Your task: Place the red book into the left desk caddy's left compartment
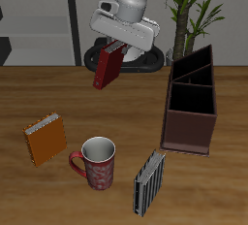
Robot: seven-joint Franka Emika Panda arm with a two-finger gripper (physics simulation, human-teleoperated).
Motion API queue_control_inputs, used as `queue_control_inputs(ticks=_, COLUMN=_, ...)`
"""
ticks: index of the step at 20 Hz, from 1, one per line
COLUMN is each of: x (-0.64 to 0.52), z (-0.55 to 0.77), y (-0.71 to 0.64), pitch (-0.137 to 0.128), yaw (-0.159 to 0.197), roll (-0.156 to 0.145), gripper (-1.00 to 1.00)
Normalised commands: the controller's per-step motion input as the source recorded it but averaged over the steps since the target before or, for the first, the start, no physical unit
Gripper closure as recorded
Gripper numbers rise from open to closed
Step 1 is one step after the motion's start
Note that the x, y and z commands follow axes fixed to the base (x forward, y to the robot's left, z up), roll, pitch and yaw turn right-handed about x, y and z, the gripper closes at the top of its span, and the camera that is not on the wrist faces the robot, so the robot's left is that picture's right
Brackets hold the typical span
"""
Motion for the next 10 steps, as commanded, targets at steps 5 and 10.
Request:
queue_control_inputs(ticks=5, x=-0.35, z=0.31, y=0.28, pitch=-0.016, yaw=-0.055, roll=-0.057, gripper=1.0)
queue_control_inputs(ticks=10, x=-0.31, z=0.16, y=0.38, pitch=-0.001, yaw=0.007, roll=-0.004, gripper=1.0)
